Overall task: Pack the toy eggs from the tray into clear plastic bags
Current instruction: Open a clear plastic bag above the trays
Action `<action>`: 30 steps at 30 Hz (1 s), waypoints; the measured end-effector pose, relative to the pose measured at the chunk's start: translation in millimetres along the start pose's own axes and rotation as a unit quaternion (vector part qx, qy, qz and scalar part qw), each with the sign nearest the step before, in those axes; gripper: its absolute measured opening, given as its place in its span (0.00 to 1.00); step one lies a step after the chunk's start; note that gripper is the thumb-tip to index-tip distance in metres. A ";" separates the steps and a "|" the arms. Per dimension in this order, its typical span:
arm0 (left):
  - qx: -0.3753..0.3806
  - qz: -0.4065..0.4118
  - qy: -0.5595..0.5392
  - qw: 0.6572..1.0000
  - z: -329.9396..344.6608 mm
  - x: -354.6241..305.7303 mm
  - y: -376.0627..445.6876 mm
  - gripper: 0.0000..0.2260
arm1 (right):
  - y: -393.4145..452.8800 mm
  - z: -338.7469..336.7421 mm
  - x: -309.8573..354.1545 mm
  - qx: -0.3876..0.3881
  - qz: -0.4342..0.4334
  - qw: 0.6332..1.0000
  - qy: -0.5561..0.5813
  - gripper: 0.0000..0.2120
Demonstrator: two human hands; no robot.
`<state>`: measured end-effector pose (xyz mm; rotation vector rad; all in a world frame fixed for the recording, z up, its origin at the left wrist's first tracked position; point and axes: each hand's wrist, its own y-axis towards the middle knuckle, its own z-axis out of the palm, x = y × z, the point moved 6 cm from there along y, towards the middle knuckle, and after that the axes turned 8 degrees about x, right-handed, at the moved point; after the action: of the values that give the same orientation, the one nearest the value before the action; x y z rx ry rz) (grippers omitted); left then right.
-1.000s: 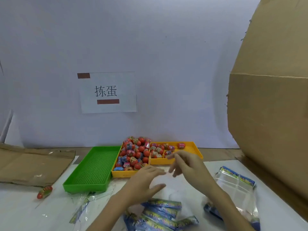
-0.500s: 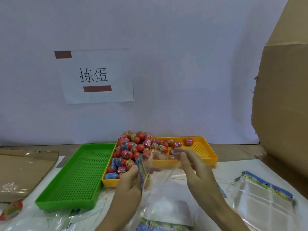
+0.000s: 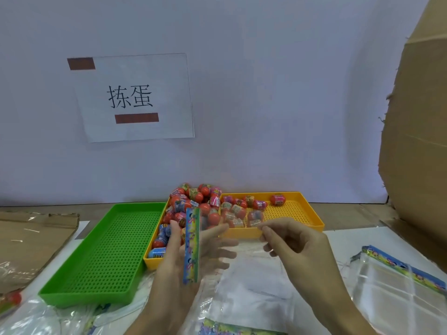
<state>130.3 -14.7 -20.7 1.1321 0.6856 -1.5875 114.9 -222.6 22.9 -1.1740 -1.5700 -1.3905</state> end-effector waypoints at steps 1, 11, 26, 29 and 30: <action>0.017 -0.015 -0.006 1.000 4.9 -4.0 0.2 0.41 | 0.6 -1.1 -0.2 -0.006 -0.005 1.000 -0.016 0.06; -0.092 0.036 0.180 0.979 -2.4 -11.9 -12.6 0.14 | 0.5 1.5 -1.1 0.021 0.010 1.000 -0.011 0.10; -0.173 0.070 0.172 0.967 -1.8 -17.3 -19.0 0.15 | 2.0 3.6 -13.8 0.055 0.161 0.970 0.175 0.20; -0.156 0.136 0.231 0.951 2.3 -29.3 -22.7 0.08 | 3.8 7.1 -8.4 0.113 0.152 0.960 0.205 0.36; -0.147 0.167 0.266 0.938 4.4 -34.2 -24.2 0.08 | 4.3 7.9 -5.4 0.134 0.144 0.959 0.203 0.39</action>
<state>107.1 3.1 9.8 1.3754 0.9841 -0.8561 121.2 -215.7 18.0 -0.8462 -1.1968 -1.1013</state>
